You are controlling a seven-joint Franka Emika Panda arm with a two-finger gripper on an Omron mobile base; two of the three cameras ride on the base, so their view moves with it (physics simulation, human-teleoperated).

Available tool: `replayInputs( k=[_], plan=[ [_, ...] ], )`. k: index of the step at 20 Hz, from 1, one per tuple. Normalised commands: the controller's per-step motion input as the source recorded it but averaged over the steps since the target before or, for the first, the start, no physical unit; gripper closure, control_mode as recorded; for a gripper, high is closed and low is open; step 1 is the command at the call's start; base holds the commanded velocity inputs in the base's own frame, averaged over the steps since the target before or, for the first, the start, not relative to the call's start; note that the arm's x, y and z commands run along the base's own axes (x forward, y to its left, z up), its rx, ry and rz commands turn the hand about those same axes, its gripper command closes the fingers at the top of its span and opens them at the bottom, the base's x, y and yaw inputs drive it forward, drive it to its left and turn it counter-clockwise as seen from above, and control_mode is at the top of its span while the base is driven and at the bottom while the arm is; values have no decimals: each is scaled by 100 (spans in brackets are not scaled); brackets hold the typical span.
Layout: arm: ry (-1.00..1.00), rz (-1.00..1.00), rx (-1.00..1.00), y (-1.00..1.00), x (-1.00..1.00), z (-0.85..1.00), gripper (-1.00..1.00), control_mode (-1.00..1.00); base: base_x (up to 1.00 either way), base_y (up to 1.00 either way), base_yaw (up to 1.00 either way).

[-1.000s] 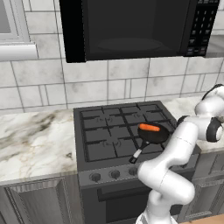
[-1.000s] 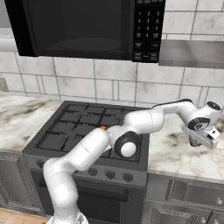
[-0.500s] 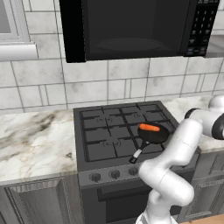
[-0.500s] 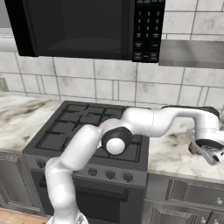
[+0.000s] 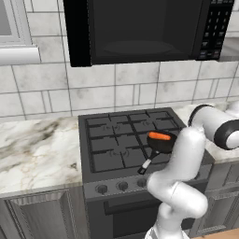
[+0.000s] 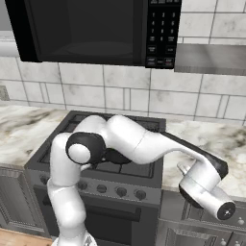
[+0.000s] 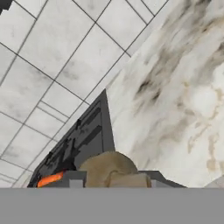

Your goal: Put the carrot and garlic in the pan. Then turn on the front right burner and set the heat to medium.

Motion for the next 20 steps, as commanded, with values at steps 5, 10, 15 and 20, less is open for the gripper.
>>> replayInputs(
  k=[5, 10, 15, 20],
  plan=[
    [-12, -1, 0, 58, -35, 98, 100, -100, 0, 0, 0],
    [1, 0, 0, 81, -23, 84, 100, -100, 0, 0, 0],
    [12, 0, -5, 99, -16, 31, 100, -100, 0, 0, 0],
    [21, 2, -9, 100, -6, 4, 100, -100, 0, 0, 0]
  ],
)
